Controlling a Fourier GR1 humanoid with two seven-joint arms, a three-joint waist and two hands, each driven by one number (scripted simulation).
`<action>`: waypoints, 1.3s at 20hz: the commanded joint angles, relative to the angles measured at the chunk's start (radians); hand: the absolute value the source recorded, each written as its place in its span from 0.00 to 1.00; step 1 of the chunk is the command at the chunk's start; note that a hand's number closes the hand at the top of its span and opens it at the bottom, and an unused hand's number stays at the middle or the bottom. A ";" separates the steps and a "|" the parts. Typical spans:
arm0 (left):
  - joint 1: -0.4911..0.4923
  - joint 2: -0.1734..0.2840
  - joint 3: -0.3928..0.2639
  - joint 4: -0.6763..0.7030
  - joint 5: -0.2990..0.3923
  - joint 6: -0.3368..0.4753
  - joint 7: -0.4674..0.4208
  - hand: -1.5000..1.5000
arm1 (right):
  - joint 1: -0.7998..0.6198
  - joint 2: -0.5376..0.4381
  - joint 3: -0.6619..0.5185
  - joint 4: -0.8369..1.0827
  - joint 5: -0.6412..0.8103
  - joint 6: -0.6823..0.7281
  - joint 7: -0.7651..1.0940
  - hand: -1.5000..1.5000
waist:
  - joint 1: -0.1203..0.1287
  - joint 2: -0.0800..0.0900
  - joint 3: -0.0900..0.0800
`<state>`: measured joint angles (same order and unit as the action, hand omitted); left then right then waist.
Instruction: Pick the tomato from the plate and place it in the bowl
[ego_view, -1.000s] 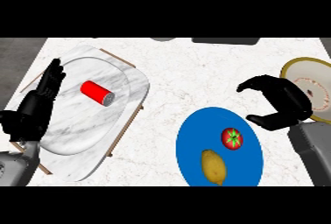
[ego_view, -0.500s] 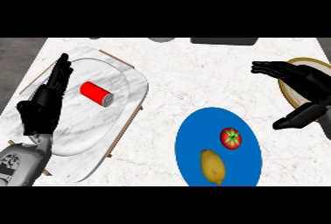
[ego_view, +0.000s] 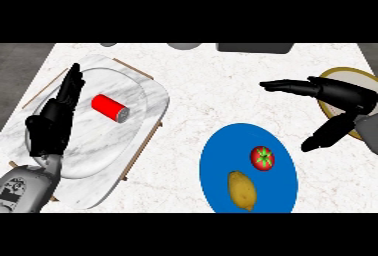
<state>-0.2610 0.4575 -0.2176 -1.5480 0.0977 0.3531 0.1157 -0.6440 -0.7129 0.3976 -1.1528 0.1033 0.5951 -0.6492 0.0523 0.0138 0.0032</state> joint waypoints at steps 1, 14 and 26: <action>-0.055 -0.010 -0.004 0.003 -0.015 0.008 0.063 0.50 | -0.061 -0.008 0.106 0.015 0.100 0.119 -0.181 0.00 | -0.013 -0.002 -0.001; -0.022 -0.034 0.050 0.074 -0.027 -0.015 -0.020 0.50 | -0.099 0.048 0.383 0.086 0.342 -0.057 -0.199 0.00 | -0.038 -0.007 -0.003; 0.059 -0.058 0.065 -0.066 -0.088 -0.023 0.042 0.50 | -0.103 0.178 0.384 0.305 0.493 -0.165 -0.233 0.00 | -0.037 -0.012 -0.003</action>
<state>-0.2359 0.4186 -0.1464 -1.5642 0.0412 0.3154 0.1476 -0.7446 -0.5551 0.7906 -0.9241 0.5536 0.3916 -0.7683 0.0144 0.0027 0.0004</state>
